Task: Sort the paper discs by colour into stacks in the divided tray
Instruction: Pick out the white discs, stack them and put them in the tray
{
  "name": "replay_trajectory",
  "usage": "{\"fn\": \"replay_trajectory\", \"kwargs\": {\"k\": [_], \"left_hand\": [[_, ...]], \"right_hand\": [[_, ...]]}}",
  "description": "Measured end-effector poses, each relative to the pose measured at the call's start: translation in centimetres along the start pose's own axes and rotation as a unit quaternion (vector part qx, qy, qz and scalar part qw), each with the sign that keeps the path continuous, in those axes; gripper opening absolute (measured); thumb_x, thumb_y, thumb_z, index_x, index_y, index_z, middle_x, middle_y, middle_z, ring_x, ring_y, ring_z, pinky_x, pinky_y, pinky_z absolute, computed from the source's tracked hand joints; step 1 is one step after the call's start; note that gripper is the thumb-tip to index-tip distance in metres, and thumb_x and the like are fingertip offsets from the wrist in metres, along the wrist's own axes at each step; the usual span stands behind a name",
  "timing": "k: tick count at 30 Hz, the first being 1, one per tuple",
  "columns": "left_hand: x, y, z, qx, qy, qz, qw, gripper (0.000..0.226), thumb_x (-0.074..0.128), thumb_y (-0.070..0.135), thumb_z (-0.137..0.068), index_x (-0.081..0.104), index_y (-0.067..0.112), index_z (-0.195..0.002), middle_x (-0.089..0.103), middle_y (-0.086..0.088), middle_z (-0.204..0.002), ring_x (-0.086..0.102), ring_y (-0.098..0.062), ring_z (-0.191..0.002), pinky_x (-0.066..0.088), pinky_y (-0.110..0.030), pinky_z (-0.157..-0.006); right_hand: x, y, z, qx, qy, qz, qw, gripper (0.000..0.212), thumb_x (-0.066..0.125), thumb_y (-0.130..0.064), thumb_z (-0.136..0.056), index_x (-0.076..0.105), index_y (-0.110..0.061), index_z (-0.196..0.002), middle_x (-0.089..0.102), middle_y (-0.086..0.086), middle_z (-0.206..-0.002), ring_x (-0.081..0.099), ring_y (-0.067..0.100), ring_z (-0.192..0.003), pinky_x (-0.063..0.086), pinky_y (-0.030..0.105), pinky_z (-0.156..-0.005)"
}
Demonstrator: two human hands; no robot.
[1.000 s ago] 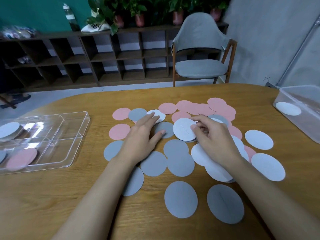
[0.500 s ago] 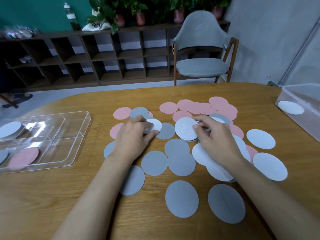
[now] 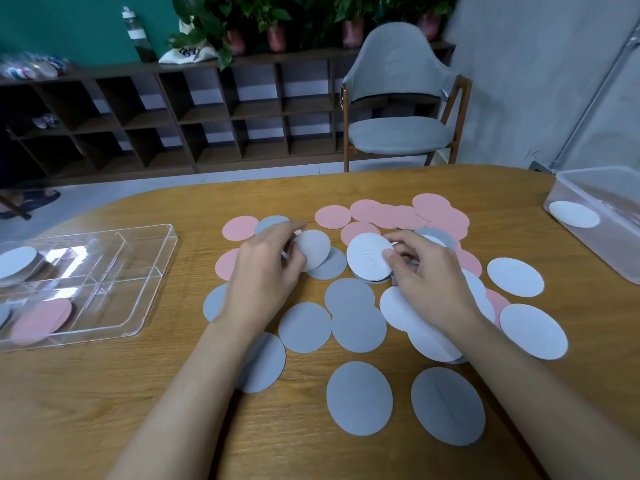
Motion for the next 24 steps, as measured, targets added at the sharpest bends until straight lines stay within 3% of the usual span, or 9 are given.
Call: {"fn": "replay_trajectory", "kwargs": {"k": [3,8,11,15,20,24], "left_hand": [[-0.3,-0.2,0.1,-0.097,0.012,0.110,0.989,0.031,0.068,0.004,-0.086,0.079,0.024,-0.107,0.072,0.014,-0.084,0.065,-0.005,-0.079,0.049,-0.010,-0.068],[2.2,-0.3,0.5,-0.162,-0.049,0.274,0.947,0.032,0.069,0.000,-0.090,0.080,0.026,-0.106,0.074,-0.002,-0.093,0.063,-0.012,-0.075,0.055,-0.022,-0.069],[3.1,-0.2,1.0,-0.172,-0.059,0.278,0.943,0.028,0.073,0.005,-0.090,0.081,0.028,-0.107,0.073,0.001,-0.092,0.065,-0.010,-0.075,0.061,-0.037,-0.077],[3.9,0.2,1.7,-0.178,-0.076,0.278,0.941,0.024,0.077,0.011,-0.091,0.079,0.031,-0.104,0.078,0.011,-0.097,0.075,-0.008,-0.085,0.064,-0.041,-0.086],[4.2,0.5,2.1,-0.184,-0.057,0.267,0.944,0.023,0.081,0.013,-0.088,0.078,0.029,-0.105,0.073,0.009,-0.085,0.071,-0.007,-0.073,0.062,-0.029,-0.080],[4.0,1.7,2.3,-0.159,-0.059,0.238,0.956,0.024,0.082,0.017,-0.088,0.076,0.026,-0.109,0.073,0.011,-0.089,0.071,-0.005,-0.080,0.054,-0.016,-0.075]], "right_hand": [[0.0,0.1,-0.1,0.010,0.004,-0.010,1.000,0.027,0.062,-0.019,-0.101,0.068,-0.023,-0.127,0.074,-0.006,-0.101,0.071,0.009,-0.090,0.055,0.016,-0.072],[0.3,-0.4,0.2,0.015,-0.015,-0.060,0.998,0.033,0.059,-0.014,-0.103,0.069,-0.030,-0.129,0.073,-0.010,-0.103,0.072,-0.001,-0.079,0.050,0.007,-0.069],[0.5,-1.1,0.4,0.001,-0.030,-0.080,0.996,0.036,0.056,-0.013,-0.104,0.069,-0.031,-0.132,0.072,-0.010,-0.119,0.074,0.005,-0.090,0.054,0.011,-0.073],[0.9,-1.2,0.5,0.001,-0.048,-0.097,0.994,0.038,0.052,-0.012,-0.106,0.068,-0.033,-0.134,0.066,-0.013,-0.135,0.074,0.003,-0.094,0.062,0.030,-0.086],[1.4,-1.1,0.5,0.002,-0.086,-0.089,0.992,0.036,0.048,-0.023,-0.108,0.062,-0.032,-0.140,0.069,-0.009,-0.126,0.071,0.006,-0.105,0.060,0.036,-0.092],[0.4,-1.4,0.2,-0.038,-0.072,-0.013,0.997,0.034,0.056,-0.021,-0.104,0.065,-0.028,-0.135,0.071,0.000,-0.109,0.067,0.014,-0.103,0.061,0.040,-0.087]]}}
Point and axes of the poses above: each hand's wrist, its own z-axis away from the middle knuckle, its own x-axis out of the palm, y = z × x, the point moved 8 cm from there along -z, towards the middle knuckle
